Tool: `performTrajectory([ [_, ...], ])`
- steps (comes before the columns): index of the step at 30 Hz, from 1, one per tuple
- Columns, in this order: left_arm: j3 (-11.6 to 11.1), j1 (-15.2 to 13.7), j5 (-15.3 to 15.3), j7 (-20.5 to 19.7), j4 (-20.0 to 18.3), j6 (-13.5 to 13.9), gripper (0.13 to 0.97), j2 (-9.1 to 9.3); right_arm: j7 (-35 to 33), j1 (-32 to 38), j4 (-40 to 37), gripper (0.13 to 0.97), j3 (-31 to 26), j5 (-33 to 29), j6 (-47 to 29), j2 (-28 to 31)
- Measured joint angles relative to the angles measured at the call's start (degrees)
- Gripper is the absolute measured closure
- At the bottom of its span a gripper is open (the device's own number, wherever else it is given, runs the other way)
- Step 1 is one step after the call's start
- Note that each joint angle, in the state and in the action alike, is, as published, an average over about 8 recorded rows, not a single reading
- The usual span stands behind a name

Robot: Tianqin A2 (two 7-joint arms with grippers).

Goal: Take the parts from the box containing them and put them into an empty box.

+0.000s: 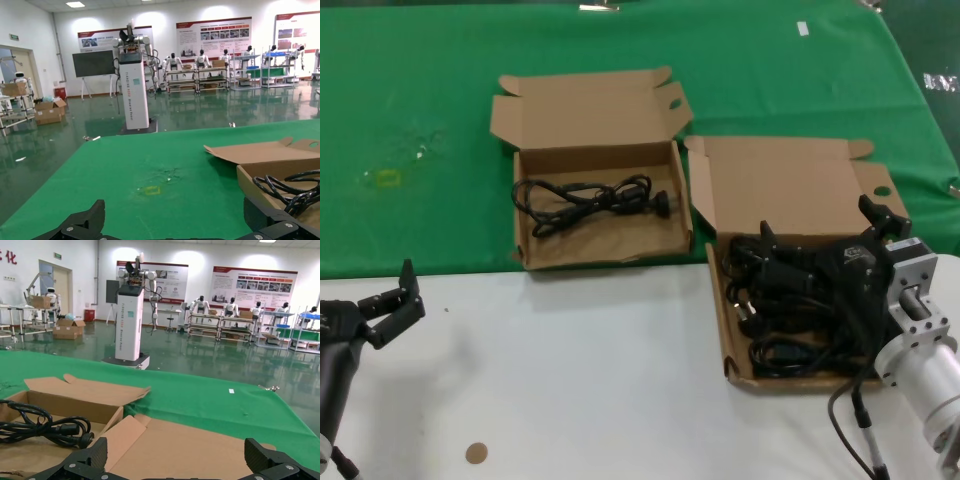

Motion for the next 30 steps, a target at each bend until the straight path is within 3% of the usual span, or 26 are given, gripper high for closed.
performTrajectory([
  [30, 0.0, 0.0, 0.0, 0.0, 0.0, 0.0, 0.132, 0.0, 0.0, 0.0, 0.0, 0.129, 0.0, 0.0, 0.0, 0.0],
])
